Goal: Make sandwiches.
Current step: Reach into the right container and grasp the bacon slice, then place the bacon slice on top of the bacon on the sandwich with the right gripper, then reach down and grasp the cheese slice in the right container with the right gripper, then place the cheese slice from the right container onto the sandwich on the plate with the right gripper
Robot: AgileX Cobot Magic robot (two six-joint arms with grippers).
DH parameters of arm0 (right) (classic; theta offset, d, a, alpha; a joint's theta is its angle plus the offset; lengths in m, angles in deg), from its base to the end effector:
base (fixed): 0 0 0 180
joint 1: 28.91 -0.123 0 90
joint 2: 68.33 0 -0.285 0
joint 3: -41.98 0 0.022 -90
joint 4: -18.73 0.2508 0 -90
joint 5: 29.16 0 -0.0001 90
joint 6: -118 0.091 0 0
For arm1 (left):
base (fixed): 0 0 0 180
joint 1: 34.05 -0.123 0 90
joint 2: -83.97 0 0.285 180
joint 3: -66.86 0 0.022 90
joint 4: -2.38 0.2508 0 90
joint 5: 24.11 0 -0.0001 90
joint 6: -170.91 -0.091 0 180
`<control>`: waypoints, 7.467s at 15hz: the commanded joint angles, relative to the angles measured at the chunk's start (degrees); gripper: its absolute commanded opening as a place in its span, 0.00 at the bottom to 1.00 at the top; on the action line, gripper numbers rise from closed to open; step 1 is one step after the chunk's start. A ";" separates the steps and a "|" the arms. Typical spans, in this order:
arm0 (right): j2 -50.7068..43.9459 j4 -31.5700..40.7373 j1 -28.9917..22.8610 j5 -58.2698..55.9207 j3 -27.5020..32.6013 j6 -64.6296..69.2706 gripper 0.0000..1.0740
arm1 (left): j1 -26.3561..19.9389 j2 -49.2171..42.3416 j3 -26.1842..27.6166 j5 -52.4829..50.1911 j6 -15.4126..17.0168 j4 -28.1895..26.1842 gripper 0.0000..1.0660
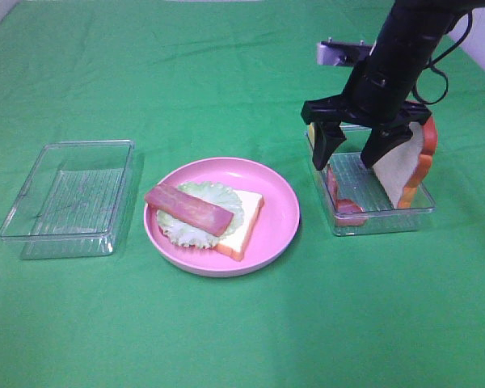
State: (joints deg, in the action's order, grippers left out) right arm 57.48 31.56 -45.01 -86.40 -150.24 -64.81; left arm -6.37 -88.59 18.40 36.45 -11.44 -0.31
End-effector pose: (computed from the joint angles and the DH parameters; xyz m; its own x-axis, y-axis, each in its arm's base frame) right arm 0.3994 0.1330 0.1858 -0.9664 -0.2038 -0.1568 -0.2327 0.9526 0.1961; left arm -0.0069 -0.0006 0.2782 -0.3852 0.2223 -0.8956 0.5035 0.8640 -0.0021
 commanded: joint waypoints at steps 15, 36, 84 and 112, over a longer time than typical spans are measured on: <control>-2.35 -0.63 0.00 -2.12 -0.40 1.49 0.00 | 0.11 -1.26 -0.11 -0.57 0.29 -0.29 0.60; -4.01 44.81 -13.35 11.40 -0.29 -16.84 0.00 | 0.11 -1.26 -0.11 -0.57 0.29 -0.92 0.60; 7.28 -9.74 -5.84 0.74 -14.50 10.66 0.53 | 0.11 -1.26 -0.11 -0.57 0.29 -0.92 0.60; -0.52 2.06 -6.02 -4.53 -15.01 -0.63 0.00 | 0.11 -1.26 -0.11 -0.63 0.29 -0.92 0.60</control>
State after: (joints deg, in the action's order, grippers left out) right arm 57.37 31.74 -51.02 -90.01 -165.02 -63.14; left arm -6.37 -88.59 18.40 36.34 -11.39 -1.00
